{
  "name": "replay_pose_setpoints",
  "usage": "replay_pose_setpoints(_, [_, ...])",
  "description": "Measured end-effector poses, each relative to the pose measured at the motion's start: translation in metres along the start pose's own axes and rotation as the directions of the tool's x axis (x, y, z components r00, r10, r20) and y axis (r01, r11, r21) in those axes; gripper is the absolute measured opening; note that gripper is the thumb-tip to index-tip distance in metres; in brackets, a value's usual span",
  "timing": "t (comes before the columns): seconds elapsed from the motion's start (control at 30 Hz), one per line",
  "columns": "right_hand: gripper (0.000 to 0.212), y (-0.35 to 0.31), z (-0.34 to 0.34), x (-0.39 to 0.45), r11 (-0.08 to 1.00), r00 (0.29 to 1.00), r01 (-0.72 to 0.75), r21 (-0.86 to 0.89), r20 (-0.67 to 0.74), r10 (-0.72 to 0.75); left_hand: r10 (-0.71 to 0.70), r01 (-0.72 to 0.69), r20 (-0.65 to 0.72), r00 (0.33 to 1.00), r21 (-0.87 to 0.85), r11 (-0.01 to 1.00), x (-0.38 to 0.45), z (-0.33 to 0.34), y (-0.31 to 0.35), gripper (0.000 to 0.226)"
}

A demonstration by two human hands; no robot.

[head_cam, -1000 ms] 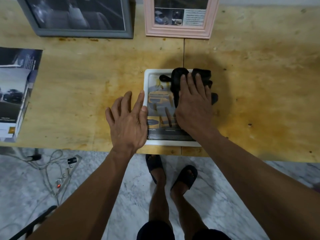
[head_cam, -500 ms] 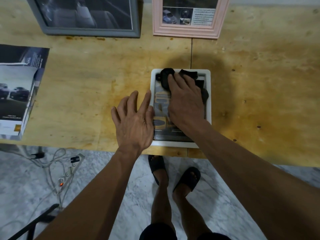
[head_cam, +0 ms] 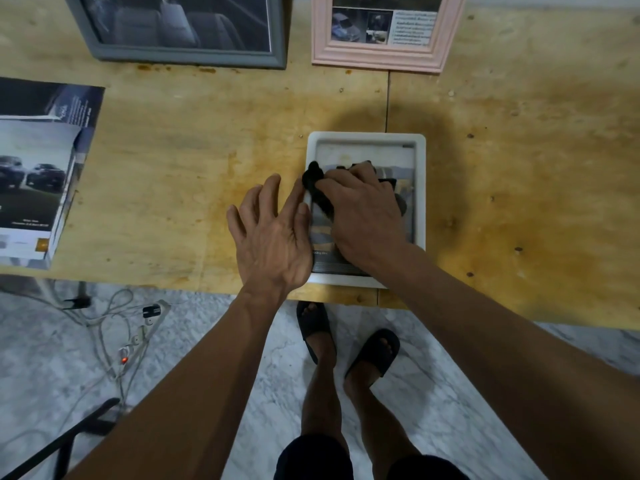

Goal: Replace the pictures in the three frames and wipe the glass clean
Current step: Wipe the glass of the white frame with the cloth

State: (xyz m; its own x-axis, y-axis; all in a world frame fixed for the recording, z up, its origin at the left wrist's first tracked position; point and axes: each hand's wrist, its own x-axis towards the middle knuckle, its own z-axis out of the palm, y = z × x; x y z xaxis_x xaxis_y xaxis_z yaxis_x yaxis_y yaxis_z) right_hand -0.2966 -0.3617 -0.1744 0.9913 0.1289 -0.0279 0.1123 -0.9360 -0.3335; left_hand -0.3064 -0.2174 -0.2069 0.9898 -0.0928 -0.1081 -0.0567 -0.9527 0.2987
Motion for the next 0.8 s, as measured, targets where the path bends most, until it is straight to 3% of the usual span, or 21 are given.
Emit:
replay_pose_setpoints(0.2, [0.052, -0.013, 0.004, -0.030, 0.997, 1.000, -0.008, 0.077, -0.022, 0.009, 0.002, -0.002, -0.008, 1.000, -0.013, 1.000, -0.001, 0.000, 0.001, 0.048])
replay_pose_setpoints(0.53, [0.026, -0.008, 0.004, -0.064, 0.989, 0.996, 0.081, 0.122, 0.019, -0.084, 0.009, -0.010, -0.032, 0.999, -0.036, 0.999, 0.000, 0.000, 0.000, 0.047])
replay_pose_setpoints(0.8, [0.032, 0.020, -0.020, -0.075, 0.976, 0.968, 0.215, 0.022, 0.127, -0.216, 0.031, -0.033, -0.062, 0.998, -0.030, 0.999, -0.001, 0.000, 0.000, 0.048])
